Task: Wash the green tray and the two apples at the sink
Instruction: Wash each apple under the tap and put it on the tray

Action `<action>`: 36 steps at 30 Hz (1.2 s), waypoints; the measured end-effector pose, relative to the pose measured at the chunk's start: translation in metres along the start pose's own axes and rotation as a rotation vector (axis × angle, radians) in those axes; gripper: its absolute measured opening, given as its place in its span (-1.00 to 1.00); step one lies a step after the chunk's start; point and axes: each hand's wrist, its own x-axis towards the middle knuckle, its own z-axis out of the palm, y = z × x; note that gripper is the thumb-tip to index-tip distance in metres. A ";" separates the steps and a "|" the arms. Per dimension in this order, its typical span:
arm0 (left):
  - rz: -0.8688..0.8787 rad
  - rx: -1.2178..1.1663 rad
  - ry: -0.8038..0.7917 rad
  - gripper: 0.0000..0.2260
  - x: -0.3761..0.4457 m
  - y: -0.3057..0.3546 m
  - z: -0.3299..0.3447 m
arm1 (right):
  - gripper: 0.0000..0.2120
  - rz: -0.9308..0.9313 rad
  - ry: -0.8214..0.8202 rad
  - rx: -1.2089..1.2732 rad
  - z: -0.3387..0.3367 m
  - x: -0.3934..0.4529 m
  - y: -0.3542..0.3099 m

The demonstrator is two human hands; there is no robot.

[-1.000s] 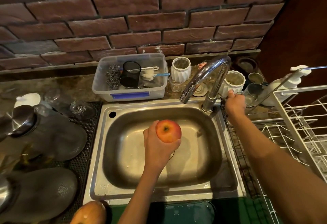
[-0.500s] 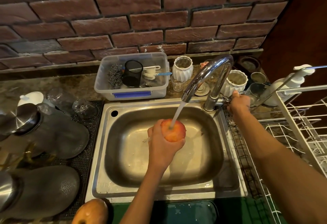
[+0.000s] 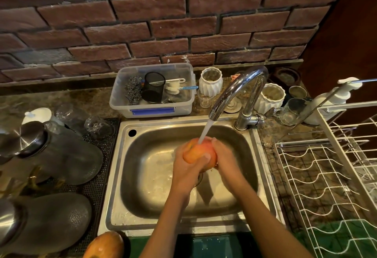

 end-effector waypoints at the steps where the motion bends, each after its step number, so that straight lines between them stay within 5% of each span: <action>1: -0.011 -0.035 -0.001 -0.33 -0.001 -0.002 0.001 | -0.69 -0.005 -0.023 0.069 0.005 -0.001 0.002; 6: -0.004 -0.097 0.130 -0.57 -0.002 -0.008 0.010 | -0.85 -0.026 0.039 0.078 0.023 -0.005 0.006; 12: -0.027 -0.190 0.314 -0.83 0.006 -0.012 0.016 | -0.71 -0.009 0.003 0.015 0.028 -0.010 0.016; 23: -0.185 -0.033 0.127 -0.85 0.011 -0.013 0.019 | -0.80 0.065 0.275 -0.066 0.022 0.006 0.019; 26: -0.172 -0.062 0.142 -0.69 0.012 -0.014 0.020 | -0.78 0.006 0.213 -0.098 0.020 0.002 0.020; 31: -0.248 -0.259 0.286 -0.78 0.006 -0.013 0.025 | -0.76 -0.110 -0.027 -0.235 0.014 -0.006 0.023; 36: -0.358 -0.223 0.224 -0.64 0.008 -0.020 0.015 | -0.90 -0.135 0.042 -0.354 0.019 -0.004 0.023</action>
